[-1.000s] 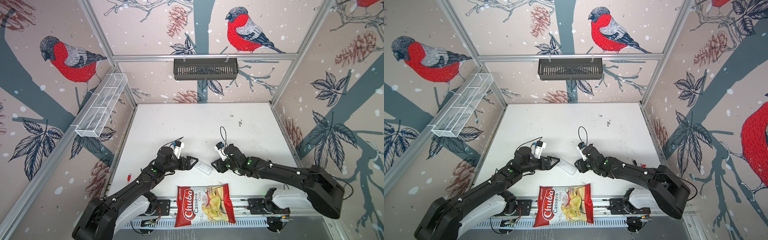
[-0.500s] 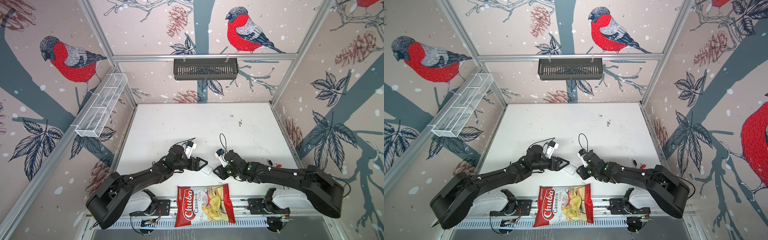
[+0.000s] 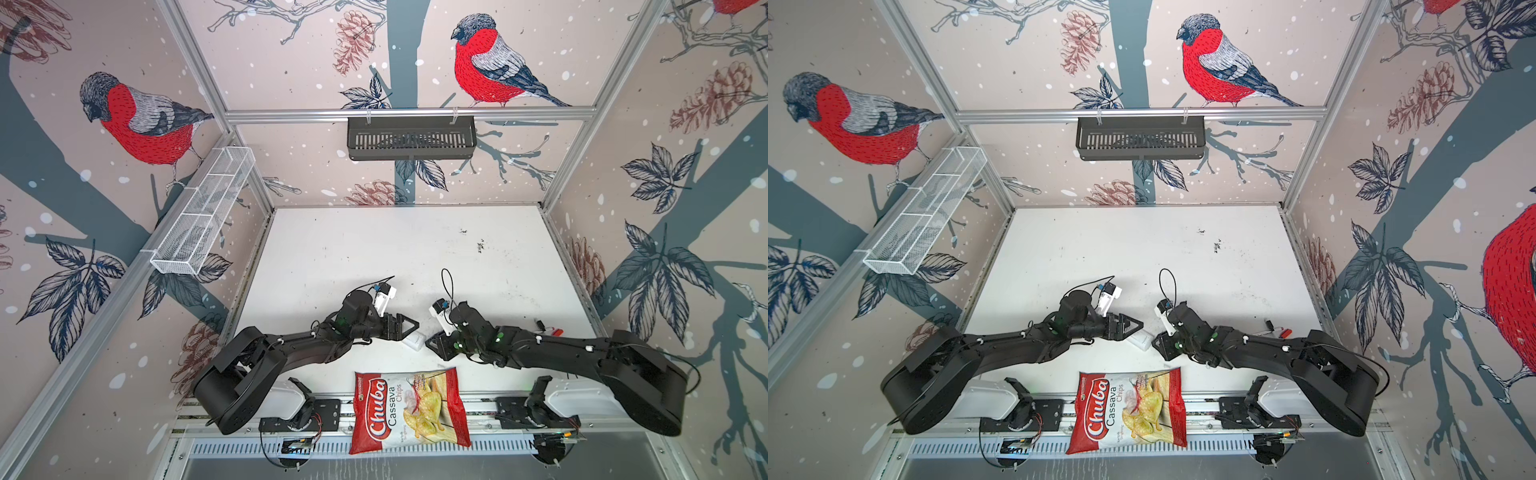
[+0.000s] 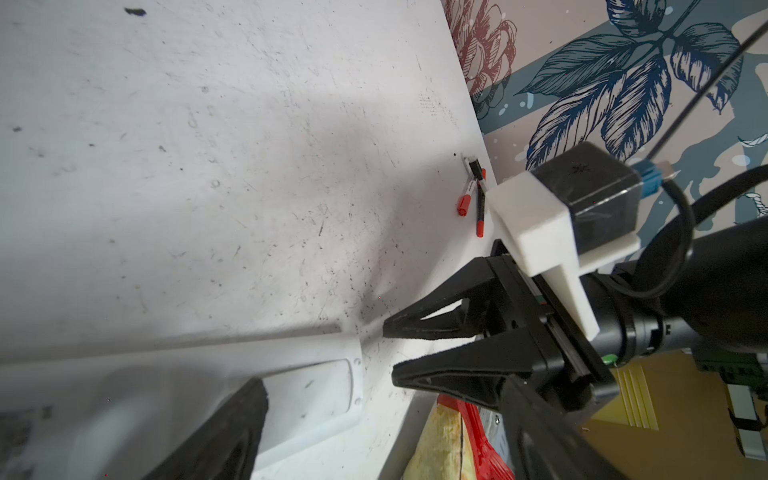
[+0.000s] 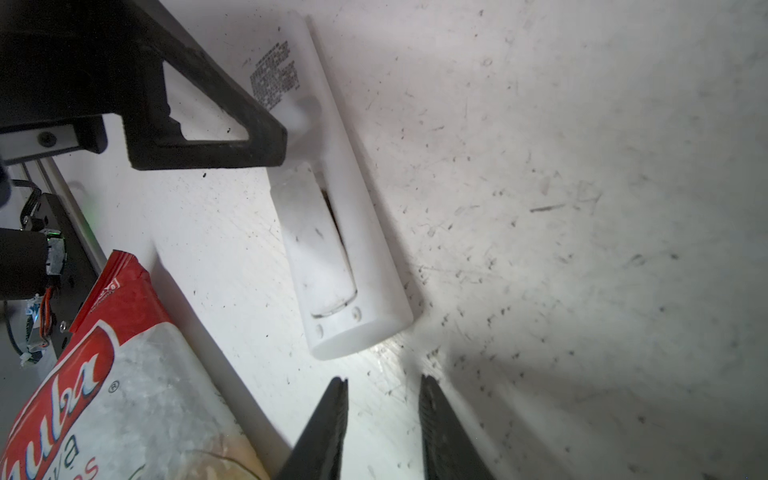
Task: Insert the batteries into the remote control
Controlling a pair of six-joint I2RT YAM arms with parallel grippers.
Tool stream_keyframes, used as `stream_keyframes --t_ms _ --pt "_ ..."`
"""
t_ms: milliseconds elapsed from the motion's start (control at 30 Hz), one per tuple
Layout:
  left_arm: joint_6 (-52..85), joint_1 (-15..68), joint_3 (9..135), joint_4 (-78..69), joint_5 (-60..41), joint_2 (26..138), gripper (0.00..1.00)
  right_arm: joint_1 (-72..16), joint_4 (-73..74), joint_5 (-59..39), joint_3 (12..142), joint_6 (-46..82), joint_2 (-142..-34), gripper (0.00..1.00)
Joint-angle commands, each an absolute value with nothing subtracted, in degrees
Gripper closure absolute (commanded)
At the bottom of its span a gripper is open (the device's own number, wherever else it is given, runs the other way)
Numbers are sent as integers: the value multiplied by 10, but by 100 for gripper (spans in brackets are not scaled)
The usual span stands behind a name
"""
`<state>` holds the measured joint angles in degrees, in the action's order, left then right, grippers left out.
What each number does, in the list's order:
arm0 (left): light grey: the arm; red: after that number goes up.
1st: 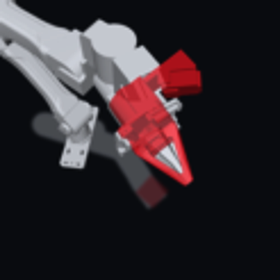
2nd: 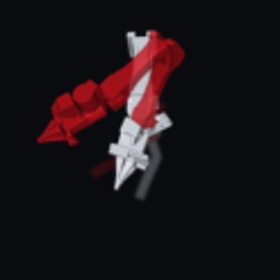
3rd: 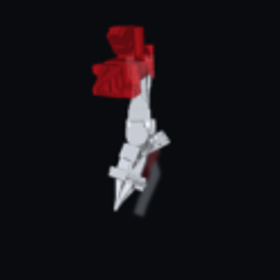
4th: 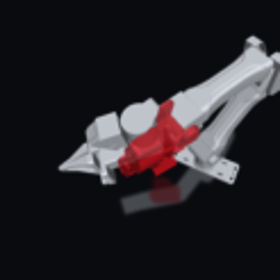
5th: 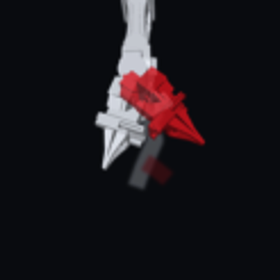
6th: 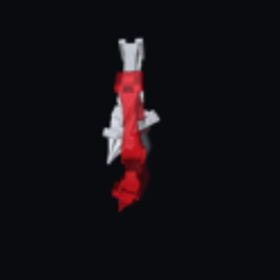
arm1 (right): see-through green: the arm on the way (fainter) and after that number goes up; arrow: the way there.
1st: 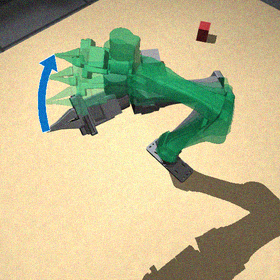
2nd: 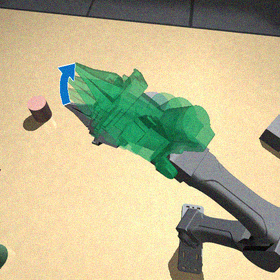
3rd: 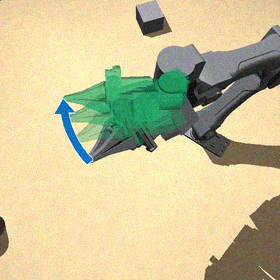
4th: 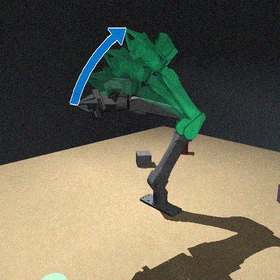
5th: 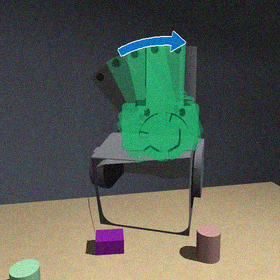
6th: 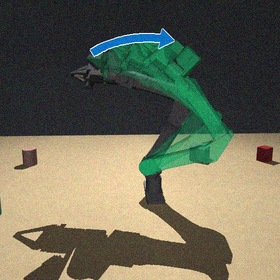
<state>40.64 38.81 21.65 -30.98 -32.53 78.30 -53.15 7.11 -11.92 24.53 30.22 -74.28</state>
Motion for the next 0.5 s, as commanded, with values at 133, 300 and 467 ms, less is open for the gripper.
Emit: stream_keyframes --t_ms 133,300,467 --pt "409 389 213 -336 -303 794 11 -540 105 -130 246 312 -764 70" --pt "414 389 209 -344 -307 798 11 -542 118 -133 245 316 -775 70" --pt "414 389 206 -345 -314 796 11 -542 130 -134 243 318 -785 71"
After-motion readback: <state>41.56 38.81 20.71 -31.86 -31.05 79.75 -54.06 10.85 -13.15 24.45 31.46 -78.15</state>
